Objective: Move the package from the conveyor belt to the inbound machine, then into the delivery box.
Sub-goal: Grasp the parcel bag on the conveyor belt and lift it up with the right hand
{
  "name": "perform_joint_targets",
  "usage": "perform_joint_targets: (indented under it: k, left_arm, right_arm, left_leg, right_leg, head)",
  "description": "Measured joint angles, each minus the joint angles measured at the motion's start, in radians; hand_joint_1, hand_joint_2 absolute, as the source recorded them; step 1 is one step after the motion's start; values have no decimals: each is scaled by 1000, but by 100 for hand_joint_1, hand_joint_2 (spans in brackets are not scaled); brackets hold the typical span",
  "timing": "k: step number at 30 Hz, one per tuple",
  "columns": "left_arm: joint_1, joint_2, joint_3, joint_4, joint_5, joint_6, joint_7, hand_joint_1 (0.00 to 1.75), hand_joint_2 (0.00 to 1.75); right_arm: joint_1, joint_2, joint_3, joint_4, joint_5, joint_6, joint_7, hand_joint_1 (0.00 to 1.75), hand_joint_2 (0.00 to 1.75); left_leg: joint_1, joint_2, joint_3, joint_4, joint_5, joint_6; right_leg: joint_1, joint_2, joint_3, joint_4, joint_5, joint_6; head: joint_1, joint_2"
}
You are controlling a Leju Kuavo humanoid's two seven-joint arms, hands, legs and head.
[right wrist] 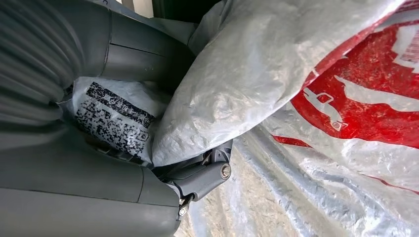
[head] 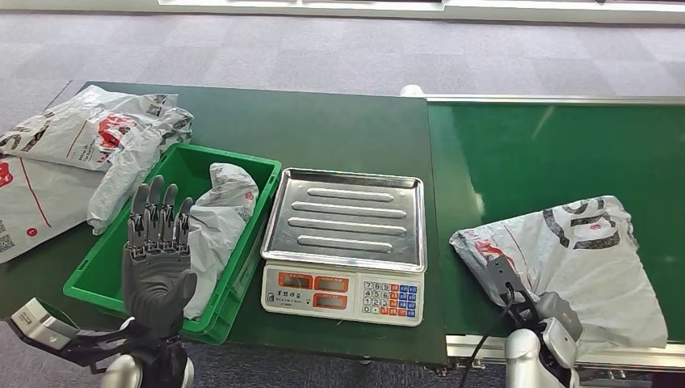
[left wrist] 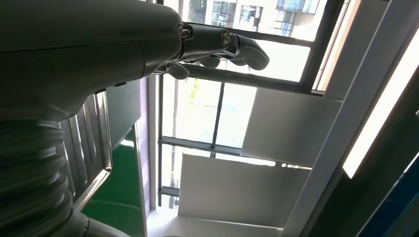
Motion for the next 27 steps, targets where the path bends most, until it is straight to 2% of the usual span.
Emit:
perform_joint_targets:
  k: [5,7,9,11,13,15,19,27]
  left_arm:
    - [17,-3,10,-34,1,-1,13,0,175]
    - [24,-4,15,-45,1,-1,16,0,175]
    - [31,-6,20,-57,5,-1,17,0,175]
    - [37,-7,26,-68,17,-2,20,0,175]
    - [38,-7,32,-74,31,-8,27,0,175]
    - [37,-7,35,-71,39,-15,29,0,175]
    - [32,-7,36,-47,41,-19,17,0,175]
    - [9,-4,33,12,41,-23,-18,0,175]
  right_arm:
    - [21,14,2,-53,1,8,6,175,175]
    - [26,18,6,-74,13,-23,17,175,175]
    - [28,23,12,-113,37,-136,31,175,175]
    - [24,25,22,-179,57,-315,18,175,175]
    - [14,24,37,-259,64,-474,-31,175,175]
    - [3,19,61,-353,66,-560,-86,175,175]
    - [-31,-3,132,-502,66,-627,-173,175,175]
    - [-111,2,173,-536,65,-773,-456,175,175]
  left_leg:
    - [0,0,0,0,0,0]
    - [0,0,0,0,0,0]
    - [0,0,-1,0,0,0]
    - [-1,0,0,0,0,0]
    - [-1,0,0,0,0,0]
    - [-1,0,1,0,0,0]
    - [-1,1,1,0,0,0]
    - [-1,2,2,0,0,0]
  right_leg:
    - [0,0,0,0,0,0]
    - [0,0,0,0,0,0]
    - [-1,0,0,0,0,0]
    - [-1,-1,0,0,0,1]
    - [-1,0,0,0,0,1]
    - [-2,1,0,0,0,1]
    - [-1,1,0,0,0,1]
    - [-1,1,1,0,0,0]
  head:
    - [0,0]
    - [0,0]
    - [0,0]
    - [0,0]
    - [0,0]
    - [0,0]
    - [0,0]
    - [0,0]
